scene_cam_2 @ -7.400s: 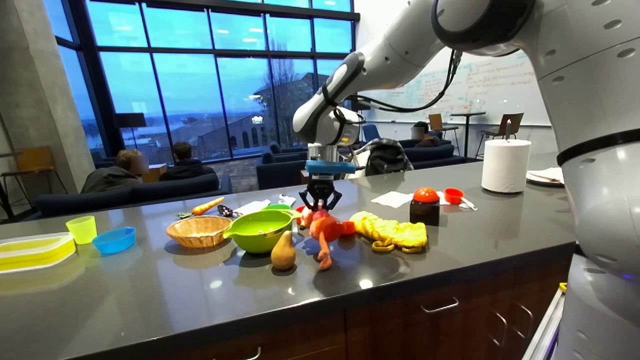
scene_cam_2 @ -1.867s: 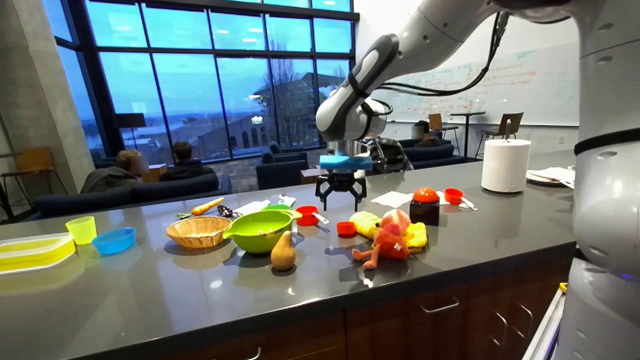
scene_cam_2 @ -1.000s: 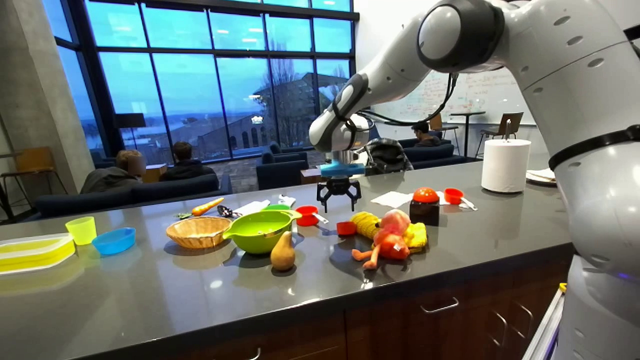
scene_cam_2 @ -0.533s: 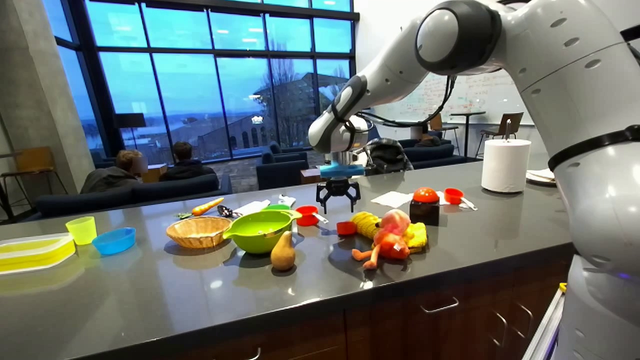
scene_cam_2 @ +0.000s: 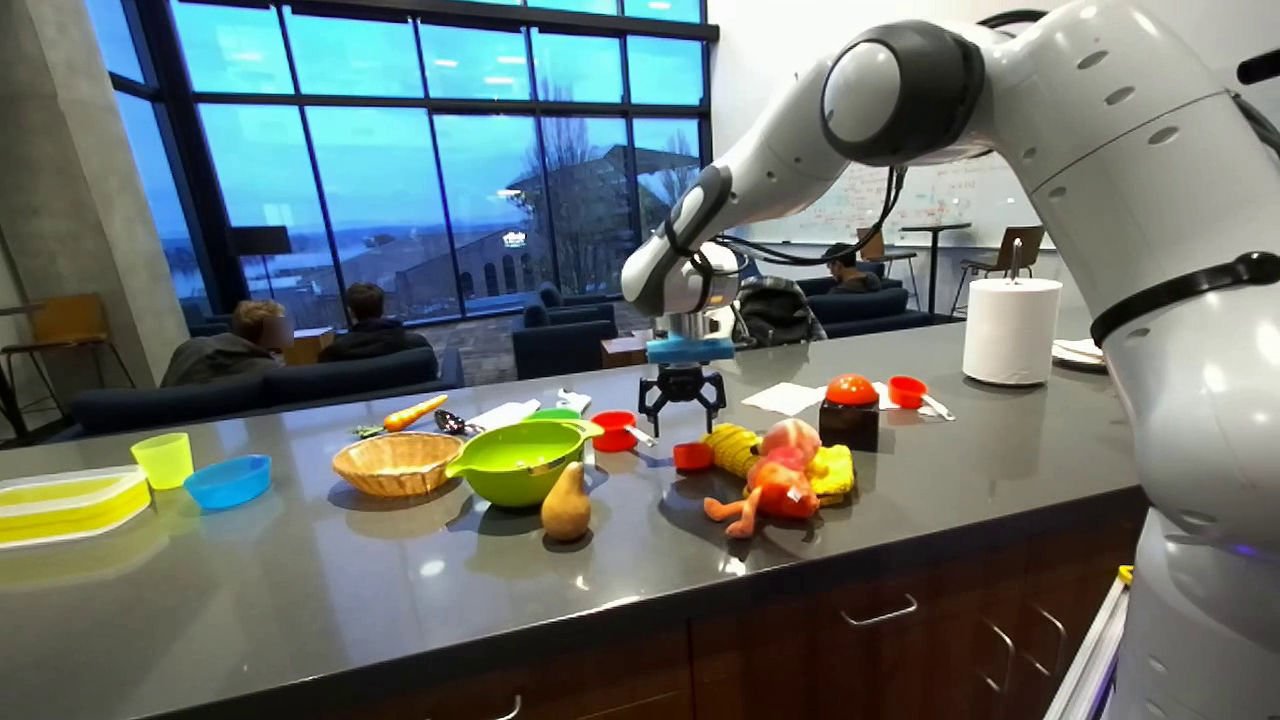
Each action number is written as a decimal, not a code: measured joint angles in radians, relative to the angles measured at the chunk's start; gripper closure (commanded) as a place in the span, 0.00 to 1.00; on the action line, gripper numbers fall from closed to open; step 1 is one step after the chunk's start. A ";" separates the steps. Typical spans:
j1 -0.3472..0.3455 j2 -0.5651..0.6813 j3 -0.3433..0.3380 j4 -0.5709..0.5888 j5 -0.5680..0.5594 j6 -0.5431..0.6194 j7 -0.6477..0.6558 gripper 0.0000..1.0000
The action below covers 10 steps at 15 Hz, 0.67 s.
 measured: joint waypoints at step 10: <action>-0.042 0.076 0.007 0.096 0.084 -0.063 -0.094 0.00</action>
